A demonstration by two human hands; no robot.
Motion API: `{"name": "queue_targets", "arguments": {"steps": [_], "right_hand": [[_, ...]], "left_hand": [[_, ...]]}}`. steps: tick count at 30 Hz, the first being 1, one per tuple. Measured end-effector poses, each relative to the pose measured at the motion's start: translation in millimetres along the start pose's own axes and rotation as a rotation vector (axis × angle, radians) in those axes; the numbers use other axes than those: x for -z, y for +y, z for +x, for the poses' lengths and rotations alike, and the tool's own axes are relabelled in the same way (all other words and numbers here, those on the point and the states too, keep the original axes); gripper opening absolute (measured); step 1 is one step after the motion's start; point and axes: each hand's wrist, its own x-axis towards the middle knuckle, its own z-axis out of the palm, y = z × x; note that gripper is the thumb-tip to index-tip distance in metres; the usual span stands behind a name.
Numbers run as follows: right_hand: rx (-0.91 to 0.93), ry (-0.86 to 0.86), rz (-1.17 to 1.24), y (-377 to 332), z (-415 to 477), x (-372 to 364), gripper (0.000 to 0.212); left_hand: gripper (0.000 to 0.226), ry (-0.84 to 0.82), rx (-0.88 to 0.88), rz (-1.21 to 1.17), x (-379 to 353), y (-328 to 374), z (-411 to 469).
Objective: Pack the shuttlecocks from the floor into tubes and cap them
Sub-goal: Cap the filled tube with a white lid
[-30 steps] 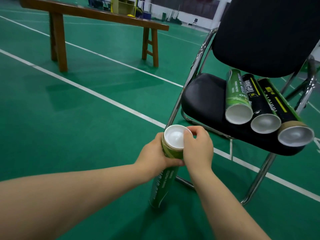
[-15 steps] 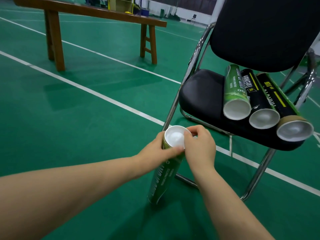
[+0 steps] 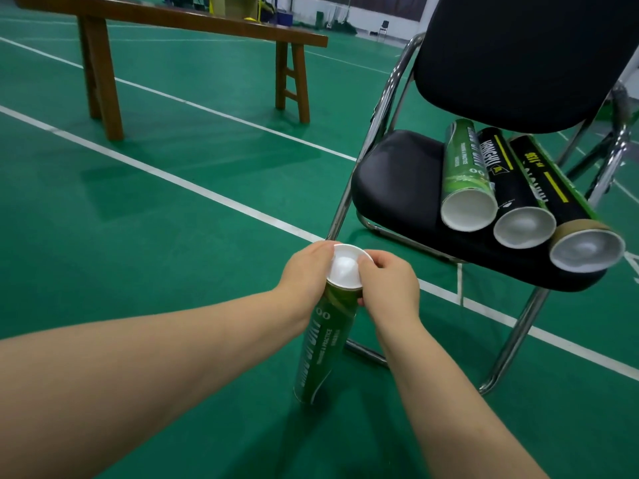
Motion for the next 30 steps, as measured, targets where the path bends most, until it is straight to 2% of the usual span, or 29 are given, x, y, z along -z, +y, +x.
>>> {"name": "queue_targets", "arguments": {"steps": [7,12,16,18,20,22,24,27,30], "right_hand": [[-0.057,0.045,0.127,3,3,-3,0.021],[-0.034,0.082,0.121,1,-2,-4,0.018],[0.013,-0.026,-0.083,1,-5,1,0.020],[-0.001,-0.123,-0.266,-3,-7,6,0.030],[-0.063,-0.226,-0.324,-6,-11,13,0.040],[-0.199,-0.386,-0.143,-9,-22,22,0.044],[-0.354,-0.561,0.172,-8,-34,28,0.039],[-0.314,-0.650,0.308,-2,-45,30,0.026],[-0.213,-0.711,0.352,-6,-53,27,0.034]], "left_hand": [[0.026,0.065,-0.011,0.024,-6,-1,2],[0.028,0.092,-0.048,0.071,-8,-2,1],[0.024,0.073,-0.019,0.138,-7,3,-9],[0.021,0.020,0.094,0.110,-3,7,-19],[0.023,-0.114,0.228,0.037,2,9,-31],[0.030,-0.215,0.286,0.050,8,8,-37],[0.036,-0.214,0.288,0.079,13,8,-43],[0.036,-0.191,0.268,0.115,21,14,-55],[0.032,-0.145,0.191,0.156,29,24,-70]]}}
